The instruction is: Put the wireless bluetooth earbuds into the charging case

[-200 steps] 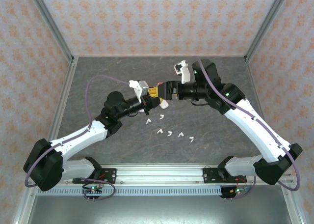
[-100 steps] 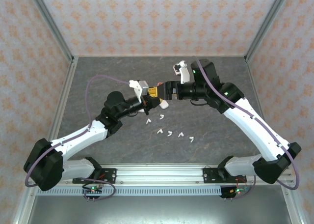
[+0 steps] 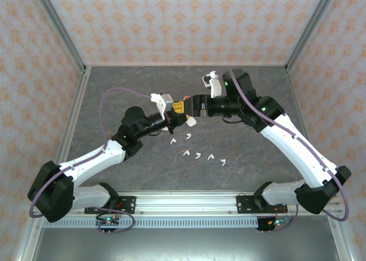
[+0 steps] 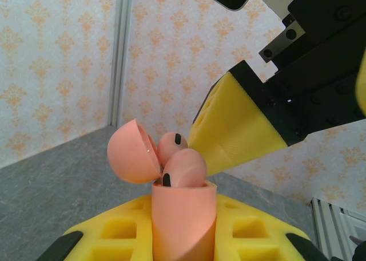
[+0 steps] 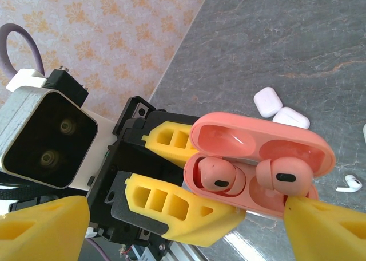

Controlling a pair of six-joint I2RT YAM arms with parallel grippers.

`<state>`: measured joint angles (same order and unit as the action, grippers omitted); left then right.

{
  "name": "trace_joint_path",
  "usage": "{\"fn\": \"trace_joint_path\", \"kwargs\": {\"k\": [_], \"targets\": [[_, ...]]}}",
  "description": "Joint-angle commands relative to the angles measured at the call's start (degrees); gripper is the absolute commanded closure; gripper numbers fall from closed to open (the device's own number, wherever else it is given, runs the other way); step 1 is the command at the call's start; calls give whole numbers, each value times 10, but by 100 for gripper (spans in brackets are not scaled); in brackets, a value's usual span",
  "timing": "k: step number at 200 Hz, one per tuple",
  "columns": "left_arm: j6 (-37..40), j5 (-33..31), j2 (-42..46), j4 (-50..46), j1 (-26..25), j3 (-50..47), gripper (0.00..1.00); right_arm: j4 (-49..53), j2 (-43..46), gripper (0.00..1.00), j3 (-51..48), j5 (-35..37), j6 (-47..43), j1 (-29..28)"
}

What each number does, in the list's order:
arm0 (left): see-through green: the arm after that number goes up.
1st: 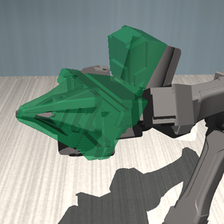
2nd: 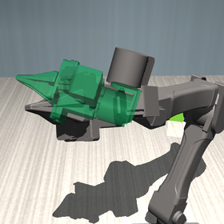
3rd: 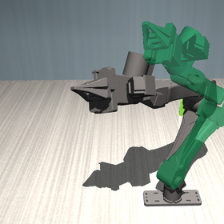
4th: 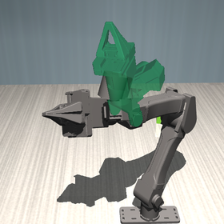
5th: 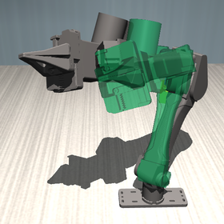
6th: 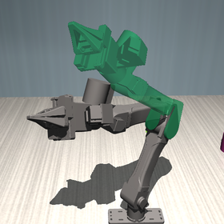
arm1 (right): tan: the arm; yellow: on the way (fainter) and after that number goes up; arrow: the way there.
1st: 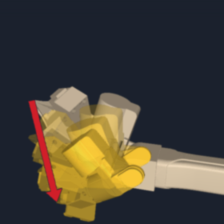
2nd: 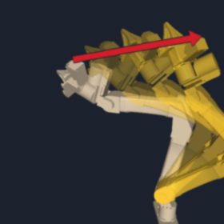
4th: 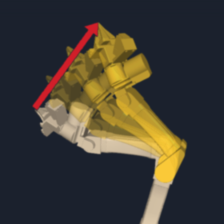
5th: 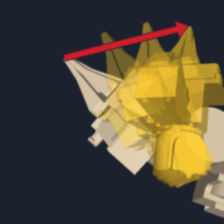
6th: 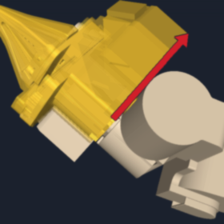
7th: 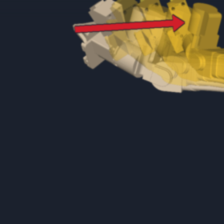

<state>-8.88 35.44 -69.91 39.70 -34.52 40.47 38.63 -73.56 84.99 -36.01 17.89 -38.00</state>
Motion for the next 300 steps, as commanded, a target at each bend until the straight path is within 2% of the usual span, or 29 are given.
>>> {"fn": "trace_joint_path", "kwargs": {"k": [1,142,171,192,216,255,300], "targets": [[10,-9,6,31,-5,10,100,7,15,12,2,-3,-7,-2],[4,-22,18,39,-5,1,100,7,43,12,-9,-2,-10,4],[-1,-25,26,43,-5,5,100,-50,81,7,-37,-7,6,28],[-8,-25,37,44,-5,11,100,-148,104,0,-86,-41,41,50],[-13,-17,48,40,-5,24,100,-232,103,1,-116,-79,69,56],[-17,-3,50,28,-5,42,100,-294,66,1,-115,-148,96,55],[-28,6,37,32,-5,47,100,-305,47,1,-100,-173,93,52]]}}
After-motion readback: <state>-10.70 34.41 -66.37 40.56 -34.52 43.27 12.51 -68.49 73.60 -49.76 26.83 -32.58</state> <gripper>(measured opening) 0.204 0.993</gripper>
